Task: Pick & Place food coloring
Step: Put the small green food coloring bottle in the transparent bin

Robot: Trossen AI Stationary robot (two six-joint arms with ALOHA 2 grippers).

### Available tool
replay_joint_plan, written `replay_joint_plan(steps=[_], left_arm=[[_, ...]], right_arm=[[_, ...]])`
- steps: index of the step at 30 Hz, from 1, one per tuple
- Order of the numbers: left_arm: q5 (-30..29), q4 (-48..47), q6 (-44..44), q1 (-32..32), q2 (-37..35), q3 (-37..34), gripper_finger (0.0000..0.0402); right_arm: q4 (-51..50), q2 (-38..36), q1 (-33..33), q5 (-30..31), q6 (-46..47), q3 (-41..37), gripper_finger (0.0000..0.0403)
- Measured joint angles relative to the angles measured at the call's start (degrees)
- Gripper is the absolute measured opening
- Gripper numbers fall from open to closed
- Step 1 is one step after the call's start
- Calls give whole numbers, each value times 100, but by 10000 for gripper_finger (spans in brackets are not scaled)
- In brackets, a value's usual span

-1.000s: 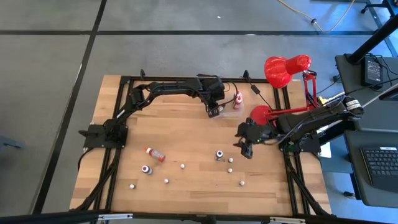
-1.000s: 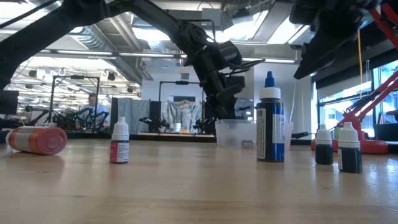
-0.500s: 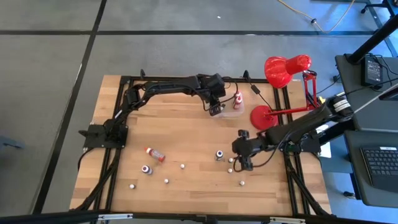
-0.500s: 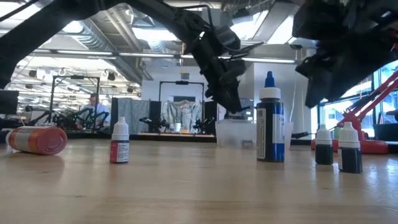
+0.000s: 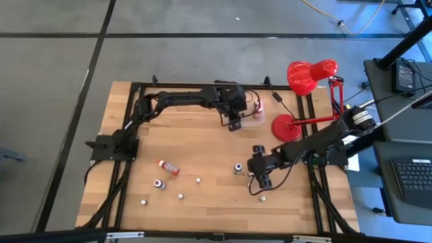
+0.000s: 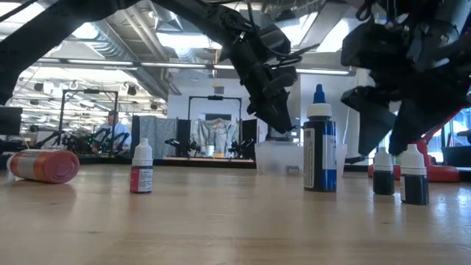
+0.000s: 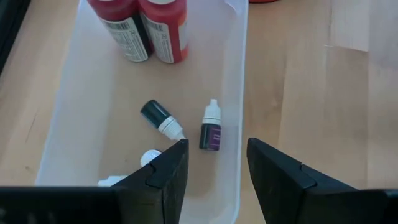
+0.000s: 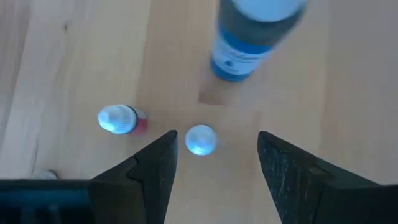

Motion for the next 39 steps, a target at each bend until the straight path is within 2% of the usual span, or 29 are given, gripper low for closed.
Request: replay_joint_plan(steps=[7, 21, 27, 31, 34, 39], left_arm=[[-1, -60, 0, -29, 0, 0, 164], [-8, -177, 2, -26, 0, 0, 164], [-15, -470, 2, 21, -154, -11, 161], [-32, -654, 2, 166, -601, -10, 160], [-38, -665, 2, 241, -941, -4, 162], [-39, -759, 190, 280, -1499, -1, 164]], right_arm=[[102, 419, 0, -106, -114, 0, 215], [237, 457, -2, -115, -75, 2, 76], [-4, 159, -89, -115, 372, 2, 68], [-564, -322, -306, 371, 557, 2, 70], [-709, -653, -583, 1034, 736, 4, 71], [-85, -837, -1211, 1922, 609, 4, 71]])
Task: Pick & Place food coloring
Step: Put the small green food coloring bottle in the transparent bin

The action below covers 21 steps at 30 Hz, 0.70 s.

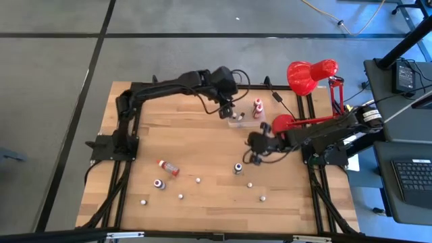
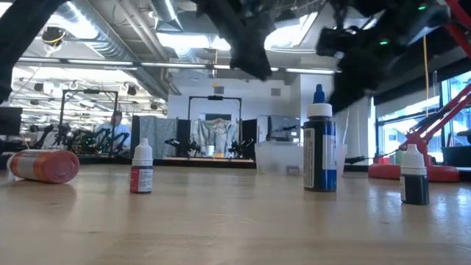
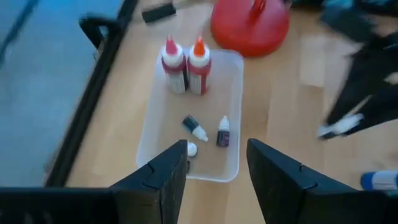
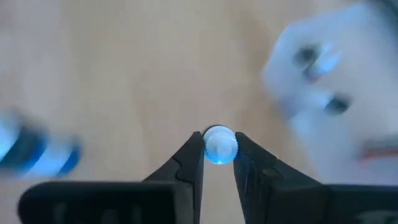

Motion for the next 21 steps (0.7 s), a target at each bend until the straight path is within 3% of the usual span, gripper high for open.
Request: replay_joint_plan(steps=[7, 15, 21], left_arm=[[0, -741, 12, -45, -420, 1, 160], [-53, -2341, -216, -197, -431, -1, 164], [-60, -2994, -577, -468, -434, -211, 160]], right_arm=[[1208, 278, -1077, 298, -394, 9, 71], [1495, 803, -1900, -265, -443, 4, 71], [1903, 1184, -2235, -764, -323, 4, 71]])
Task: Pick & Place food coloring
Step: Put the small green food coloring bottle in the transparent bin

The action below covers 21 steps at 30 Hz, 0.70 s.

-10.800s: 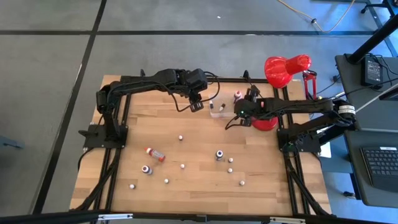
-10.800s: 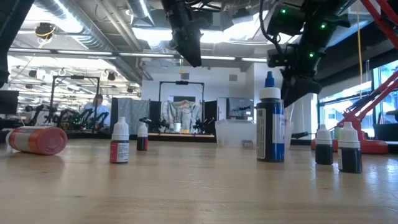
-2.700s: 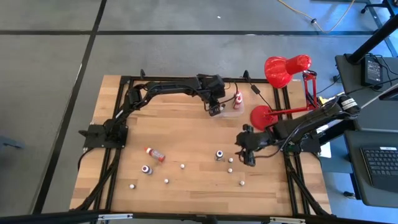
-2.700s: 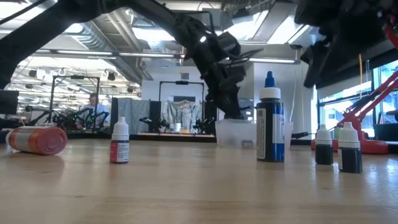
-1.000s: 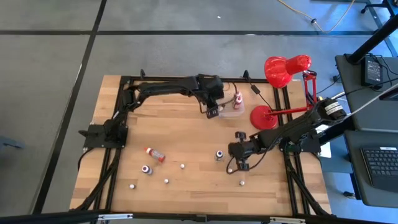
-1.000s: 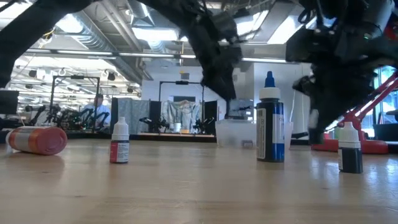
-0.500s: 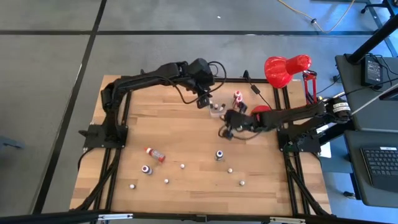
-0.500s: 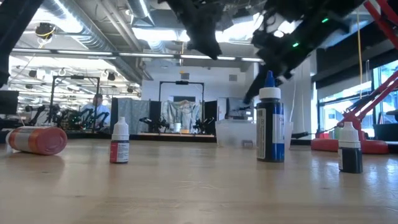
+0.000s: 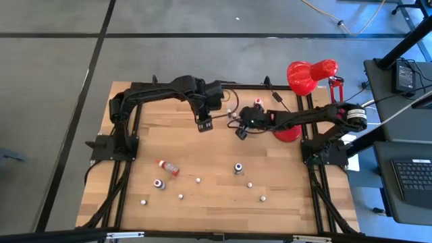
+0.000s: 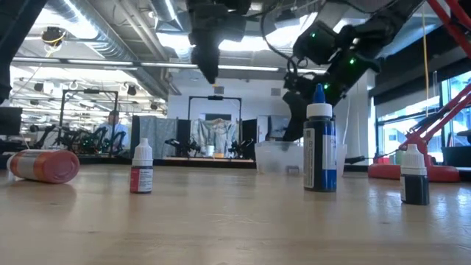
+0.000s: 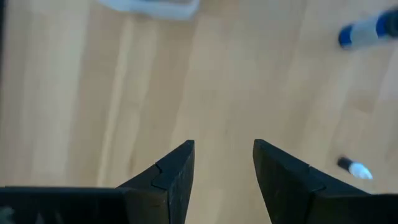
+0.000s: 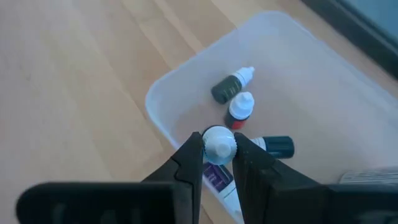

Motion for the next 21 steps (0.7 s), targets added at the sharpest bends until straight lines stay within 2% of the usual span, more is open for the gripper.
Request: replay_joint_plan(steps=[4, 12, 21], left_arm=[[-15, -114, -253, -212, 1, -327, 162], [-20, -44, -871, -603, 1, -1153, 161], [-9, 196, -1592, -969, 5, -1951, 166]], right_arm=[[112, 138, -123, -176, 67, 0, 72], [133, 149, -189, -197, 69, 0, 92], [144, 169, -187, -196, 47, 0, 95]])
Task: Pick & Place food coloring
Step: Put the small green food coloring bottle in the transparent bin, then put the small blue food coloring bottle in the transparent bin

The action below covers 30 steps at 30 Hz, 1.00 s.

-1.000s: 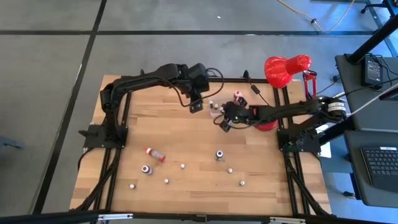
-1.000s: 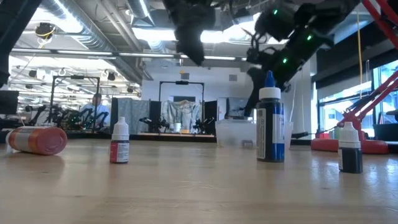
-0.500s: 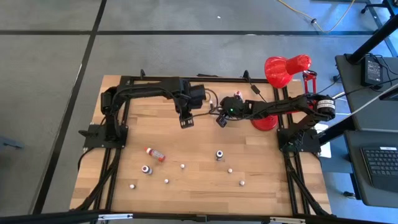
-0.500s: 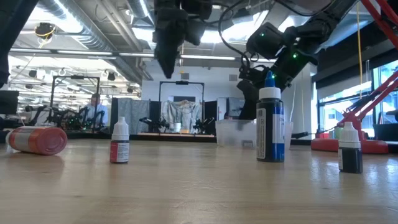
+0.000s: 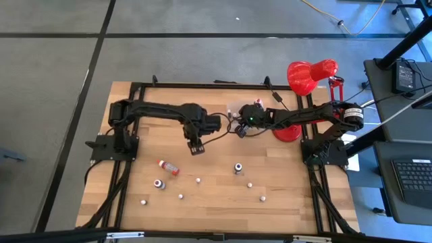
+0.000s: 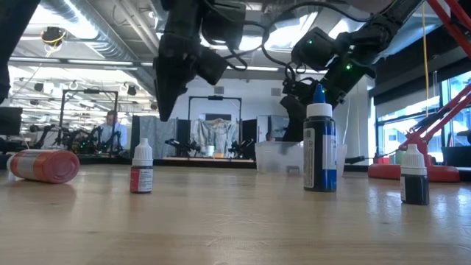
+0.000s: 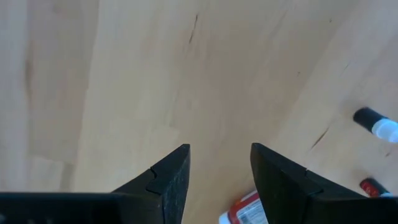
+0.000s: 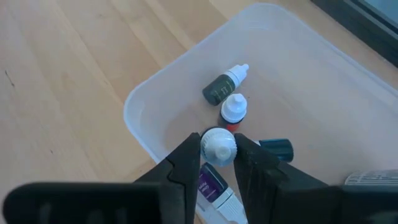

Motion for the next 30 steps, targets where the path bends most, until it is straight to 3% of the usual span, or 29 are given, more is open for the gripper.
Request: replay_joint_plan(steps=[14, 24, 30], left_arm=[[-6, 285, -283, -362, 0, -209, 171], [-2, 285, -216, -366, 0, -209, 167], [-294, 307, 414, -356, 0, -207, 164]], right_arm=[[-6, 0, 0, 0, -16, 0, 100], [-38, -17, 2, -6, 12, 16, 169], [-176, -711, 192, -94, -523, 186, 186]])
